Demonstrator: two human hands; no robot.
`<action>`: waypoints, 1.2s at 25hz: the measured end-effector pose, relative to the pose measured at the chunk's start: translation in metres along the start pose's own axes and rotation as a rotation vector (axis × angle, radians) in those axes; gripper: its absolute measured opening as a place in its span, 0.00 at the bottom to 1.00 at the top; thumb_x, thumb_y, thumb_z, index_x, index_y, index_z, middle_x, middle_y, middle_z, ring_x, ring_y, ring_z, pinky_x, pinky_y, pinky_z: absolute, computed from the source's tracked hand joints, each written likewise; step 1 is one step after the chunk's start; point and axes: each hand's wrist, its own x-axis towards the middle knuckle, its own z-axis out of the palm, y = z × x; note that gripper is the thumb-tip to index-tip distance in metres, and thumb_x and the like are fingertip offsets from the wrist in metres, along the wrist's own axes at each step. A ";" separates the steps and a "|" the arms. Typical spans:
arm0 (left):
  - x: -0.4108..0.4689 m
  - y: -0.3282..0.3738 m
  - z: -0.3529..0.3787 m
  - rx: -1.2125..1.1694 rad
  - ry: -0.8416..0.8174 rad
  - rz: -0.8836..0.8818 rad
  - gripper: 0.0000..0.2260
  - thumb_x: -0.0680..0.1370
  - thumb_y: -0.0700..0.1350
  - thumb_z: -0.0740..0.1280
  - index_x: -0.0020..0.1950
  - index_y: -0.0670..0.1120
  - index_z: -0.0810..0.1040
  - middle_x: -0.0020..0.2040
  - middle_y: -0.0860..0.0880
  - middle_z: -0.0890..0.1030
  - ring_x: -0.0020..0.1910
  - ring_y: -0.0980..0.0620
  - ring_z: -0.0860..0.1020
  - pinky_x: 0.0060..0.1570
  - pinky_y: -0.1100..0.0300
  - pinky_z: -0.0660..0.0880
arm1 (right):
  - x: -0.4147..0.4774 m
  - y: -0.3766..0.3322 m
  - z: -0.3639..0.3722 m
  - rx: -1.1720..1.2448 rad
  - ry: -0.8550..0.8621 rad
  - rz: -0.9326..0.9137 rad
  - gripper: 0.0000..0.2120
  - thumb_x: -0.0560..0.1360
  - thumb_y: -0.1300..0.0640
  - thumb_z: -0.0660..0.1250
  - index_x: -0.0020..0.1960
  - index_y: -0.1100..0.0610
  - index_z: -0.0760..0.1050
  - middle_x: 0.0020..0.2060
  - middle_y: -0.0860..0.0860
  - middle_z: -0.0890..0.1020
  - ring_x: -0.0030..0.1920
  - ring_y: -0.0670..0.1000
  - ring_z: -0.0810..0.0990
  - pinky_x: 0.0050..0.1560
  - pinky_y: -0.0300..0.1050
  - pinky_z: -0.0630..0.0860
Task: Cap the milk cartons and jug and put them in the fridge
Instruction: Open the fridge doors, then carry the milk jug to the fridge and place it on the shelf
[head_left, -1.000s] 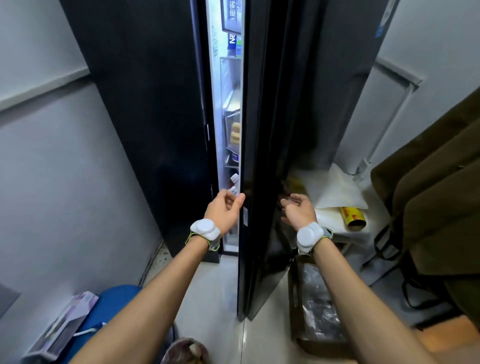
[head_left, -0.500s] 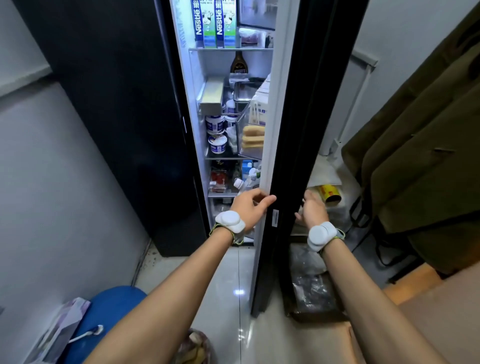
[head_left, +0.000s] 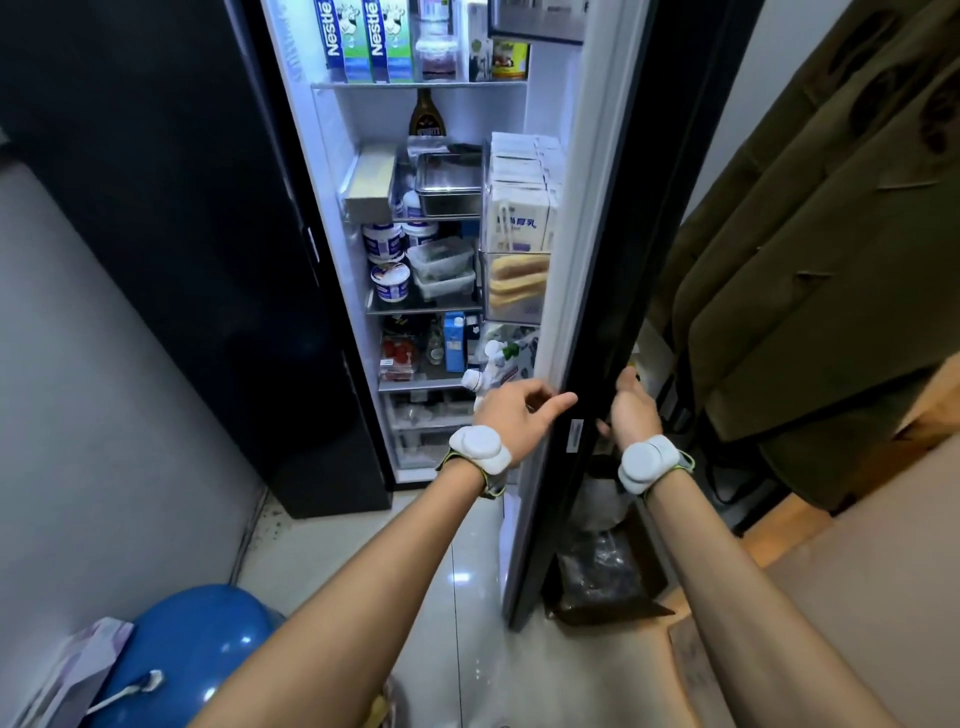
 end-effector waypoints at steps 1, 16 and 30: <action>0.000 0.002 0.002 0.001 0.002 0.001 0.21 0.71 0.71 0.63 0.43 0.54 0.80 0.35 0.55 0.82 0.36 0.56 0.81 0.44 0.53 0.81 | 0.000 0.000 -0.003 -0.007 -0.002 0.006 0.30 0.76 0.34 0.52 0.70 0.48 0.73 0.66 0.58 0.78 0.61 0.63 0.79 0.32 0.39 0.74; -0.110 -0.024 -0.043 -0.049 0.101 -0.151 0.08 0.78 0.53 0.65 0.49 0.50 0.79 0.39 0.51 0.85 0.37 0.53 0.84 0.43 0.51 0.82 | -0.071 0.019 -0.011 -0.046 0.067 0.028 0.17 0.80 0.46 0.62 0.61 0.56 0.76 0.50 0.54 0.78 0.47 0.56 0.78 0.56 0.56 0.81; -0.370 -0.094 -0.146 -0.128 0.622 -0.508 0.08 0.76 0.49 0.68 0.51 0.46 0.77 0.40 0.45 0.84 0.36 0.48 0.84 0.44 0.47 0.82 | -0.267 0.110 0.124 -0.272 -0.649 -0.030 0.07 0.74 0.59 0.66 0.40 0.56 0.82 0.35 0.53 0.82 0.36 0.53 0.79 0.39 0.46 0.77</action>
